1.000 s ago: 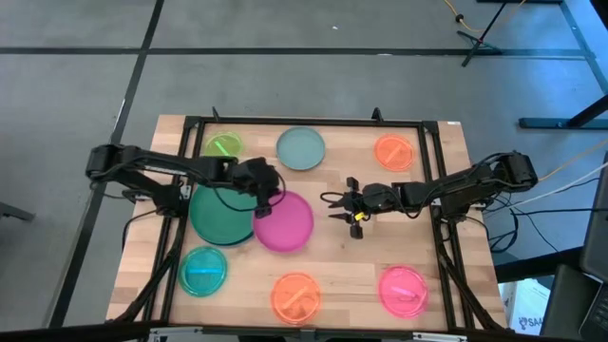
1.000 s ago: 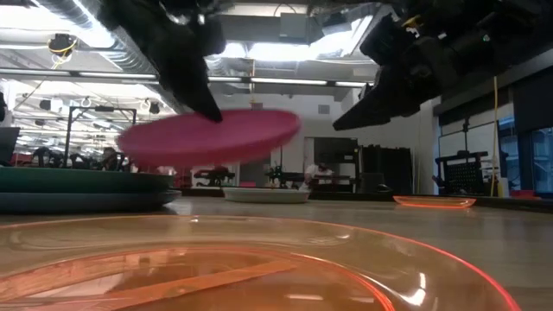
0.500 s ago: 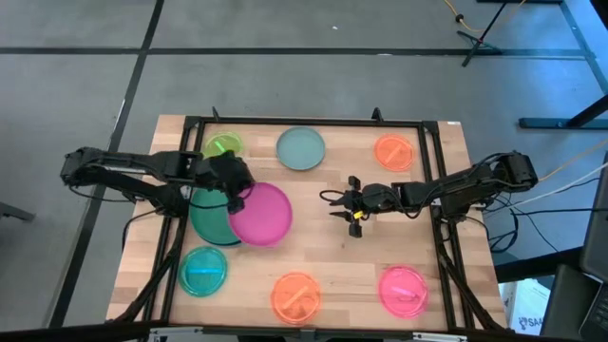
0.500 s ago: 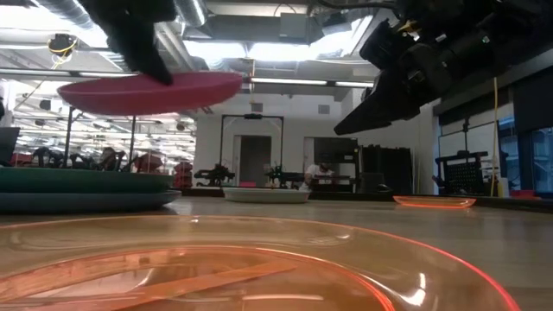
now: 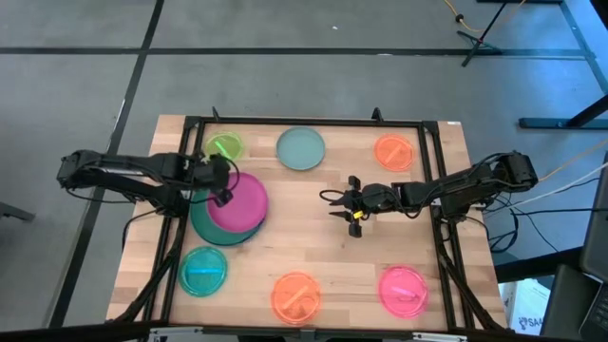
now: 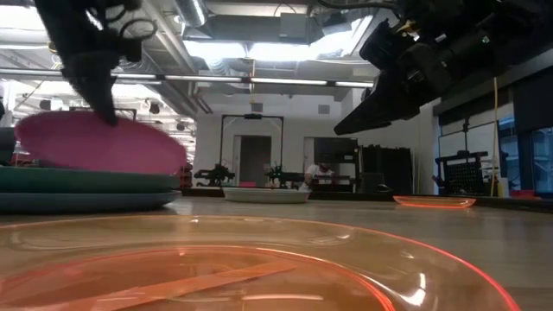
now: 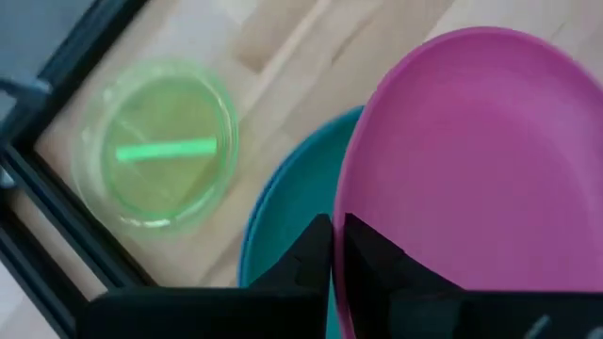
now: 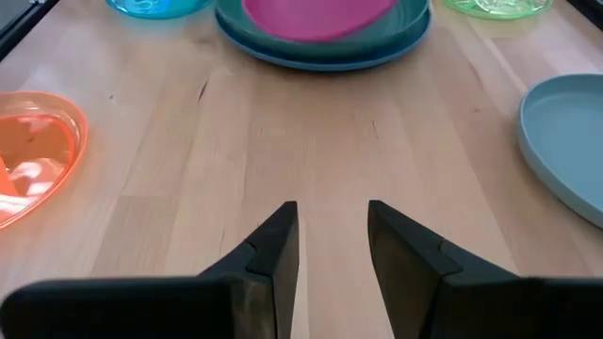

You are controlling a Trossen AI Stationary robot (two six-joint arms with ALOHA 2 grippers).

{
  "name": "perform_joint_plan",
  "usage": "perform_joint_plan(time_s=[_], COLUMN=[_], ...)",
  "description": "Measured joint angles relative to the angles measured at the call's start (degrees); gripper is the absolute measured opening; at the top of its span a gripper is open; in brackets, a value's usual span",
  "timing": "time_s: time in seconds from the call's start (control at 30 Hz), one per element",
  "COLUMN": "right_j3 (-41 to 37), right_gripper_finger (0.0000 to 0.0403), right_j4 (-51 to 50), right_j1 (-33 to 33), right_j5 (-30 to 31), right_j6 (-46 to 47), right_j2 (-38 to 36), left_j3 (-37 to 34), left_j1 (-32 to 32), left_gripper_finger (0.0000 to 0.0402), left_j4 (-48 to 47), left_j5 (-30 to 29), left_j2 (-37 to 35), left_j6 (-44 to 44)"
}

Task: Stack plastic plates
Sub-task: Stack the pink plate on top the green plate, then stack the light blue plate on top of the pink plate

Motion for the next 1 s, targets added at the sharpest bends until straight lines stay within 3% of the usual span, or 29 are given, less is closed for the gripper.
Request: perform_joint_plan(time_s=[0.33,0.53,0.83,1.0], right_j3=[0.0,0.0,0.0,0.0], right_gripper_finger=[0.0120,0.0120,0.0120,0.0120], right_j4=[0.0,0.1,0.1,0.1], right_j1=[0.0,0.0,0.0,0.0], right_j5=[0.6,0.6,0.6,0.6], right_j6=[0.0,0.0,0.0,0.0], right_j2=[0.0,0.0,0.0,0.0], left_j3=[-7.1,-7.6,-7.3,-3.1], left_j1=[0.0,0.0,0.0,0.0], left_gripper_finger=[0.0016,0.0019,0.0098,0.0120], left_j4=[2.3,4.4,3.8,3.1], left_j5=[3.8,4.4,4.6,4.2], left_j2=[0.0,0.0,0.1,0.1], left_j6=[-4.9,-4.8,-4.6,-2.2])
